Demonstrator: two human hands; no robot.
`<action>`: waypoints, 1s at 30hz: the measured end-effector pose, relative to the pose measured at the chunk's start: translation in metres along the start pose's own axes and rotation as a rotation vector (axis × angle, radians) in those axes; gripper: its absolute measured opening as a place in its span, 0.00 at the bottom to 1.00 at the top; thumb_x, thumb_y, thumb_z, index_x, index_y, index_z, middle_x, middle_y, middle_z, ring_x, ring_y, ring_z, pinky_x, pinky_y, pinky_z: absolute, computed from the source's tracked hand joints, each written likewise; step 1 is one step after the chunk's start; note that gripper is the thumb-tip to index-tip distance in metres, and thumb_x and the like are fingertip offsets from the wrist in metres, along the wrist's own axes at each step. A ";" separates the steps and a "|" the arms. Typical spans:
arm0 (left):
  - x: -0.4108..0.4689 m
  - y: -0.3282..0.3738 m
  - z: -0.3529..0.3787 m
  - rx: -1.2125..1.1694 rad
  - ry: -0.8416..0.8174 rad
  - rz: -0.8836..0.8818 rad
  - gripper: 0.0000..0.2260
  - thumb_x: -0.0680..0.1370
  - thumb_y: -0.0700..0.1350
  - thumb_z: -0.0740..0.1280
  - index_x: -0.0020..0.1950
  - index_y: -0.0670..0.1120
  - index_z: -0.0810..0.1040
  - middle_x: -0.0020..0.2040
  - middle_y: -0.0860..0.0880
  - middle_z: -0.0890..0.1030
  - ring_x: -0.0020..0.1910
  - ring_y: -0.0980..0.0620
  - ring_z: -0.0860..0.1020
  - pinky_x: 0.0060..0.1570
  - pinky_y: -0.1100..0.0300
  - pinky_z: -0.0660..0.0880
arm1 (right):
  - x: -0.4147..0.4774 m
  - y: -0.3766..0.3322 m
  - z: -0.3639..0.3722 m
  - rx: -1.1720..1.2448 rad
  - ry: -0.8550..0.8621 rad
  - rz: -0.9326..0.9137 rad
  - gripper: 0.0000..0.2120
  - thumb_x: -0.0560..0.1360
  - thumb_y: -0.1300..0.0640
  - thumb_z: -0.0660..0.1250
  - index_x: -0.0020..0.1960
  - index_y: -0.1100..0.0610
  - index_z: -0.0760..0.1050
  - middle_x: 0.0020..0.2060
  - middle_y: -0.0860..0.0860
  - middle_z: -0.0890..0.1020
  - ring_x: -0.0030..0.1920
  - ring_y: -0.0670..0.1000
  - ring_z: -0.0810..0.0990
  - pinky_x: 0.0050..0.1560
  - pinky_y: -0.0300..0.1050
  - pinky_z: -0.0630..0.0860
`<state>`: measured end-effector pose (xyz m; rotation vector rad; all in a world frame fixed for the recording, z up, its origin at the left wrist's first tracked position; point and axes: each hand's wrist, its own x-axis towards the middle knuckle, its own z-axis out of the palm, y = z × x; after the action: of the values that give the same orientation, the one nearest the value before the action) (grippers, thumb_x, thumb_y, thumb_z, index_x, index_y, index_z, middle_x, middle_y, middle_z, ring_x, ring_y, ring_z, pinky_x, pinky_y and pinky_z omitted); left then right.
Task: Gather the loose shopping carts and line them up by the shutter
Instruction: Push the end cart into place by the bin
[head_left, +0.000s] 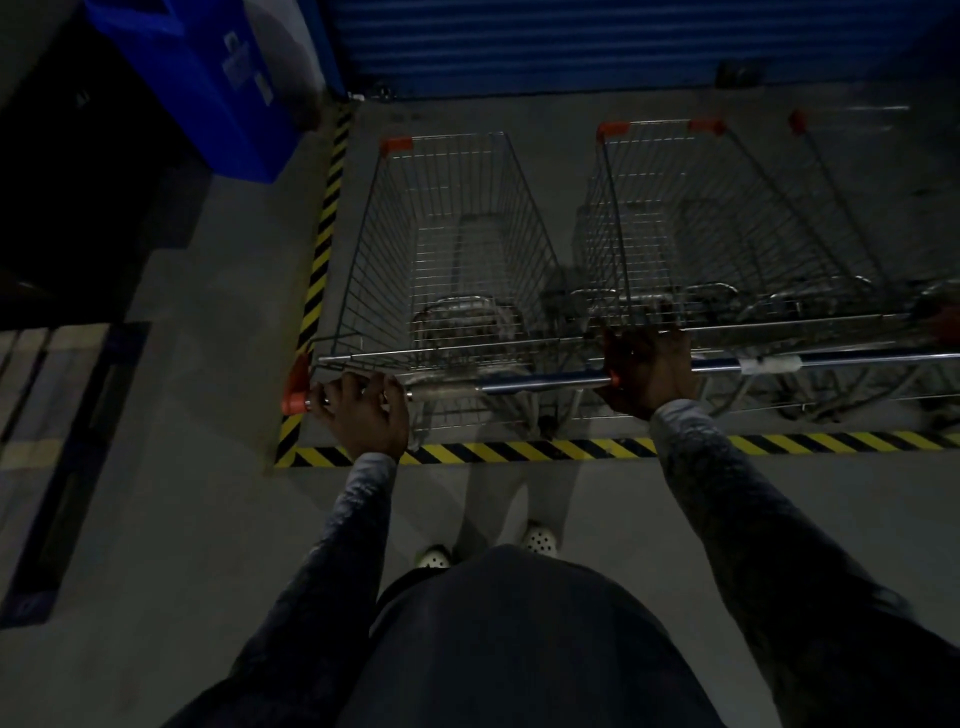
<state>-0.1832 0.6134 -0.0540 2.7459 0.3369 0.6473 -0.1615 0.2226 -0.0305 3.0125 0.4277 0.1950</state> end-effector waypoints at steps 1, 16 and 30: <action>0.001 0.002 0.001 0.010 0.005 -0.033 0.15 0.78 0.51 0.61 0.42 0.44 0.83 0.44 0.42 0.79 0.50 0.40 0.74 0.66 0.41 0.60 | 0.000 -0.002 -0.001 0.012 -0.031 0.025 0.39 0.65 0.39 0.74 0.72 0.54 0.74 0.53 0.53 0.82 0.56 0.62 0.78 0.52 0.59 0.72; 0.002 -0.002 0.006 0.009 0.148 0.022 0.14 0.77 0.49 0.62 0.40 0.43 0.82 0.41 0.41 0.76 0.47 0.41 0.72 0.61 0.44 0.63 | -0.013 -0.003 0.004 0.092 0.092 0.276 0.36 0.68 0.41 0.73 0.70 0.57 0.69 0.61 0.62 0.76 0.59 0.64 0.73 0.57 0.68 0.73; 0.006 0.115 -0.005 -0.106 -0.396 0.333 0.13 0.78 0.52 0.60 0.44 0.47 0.80 0.44 0.45 0.82 0.49 0.41 0.78 0.58 0.44 0.71 | -0.030 0.002 -0.007 0.837 0.506 0.563 0.03 0.83 0.54 0.65 0.51 0.48 0.74 0.47 0.55 0.80 0.48 0.54 0.79 0.47 0.57 0.78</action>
<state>-0.1622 0.5093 -0.0082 2.7628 -0.2402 0.1735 -0.1908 0.2127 -0.0268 3.7943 -0.4707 1.0729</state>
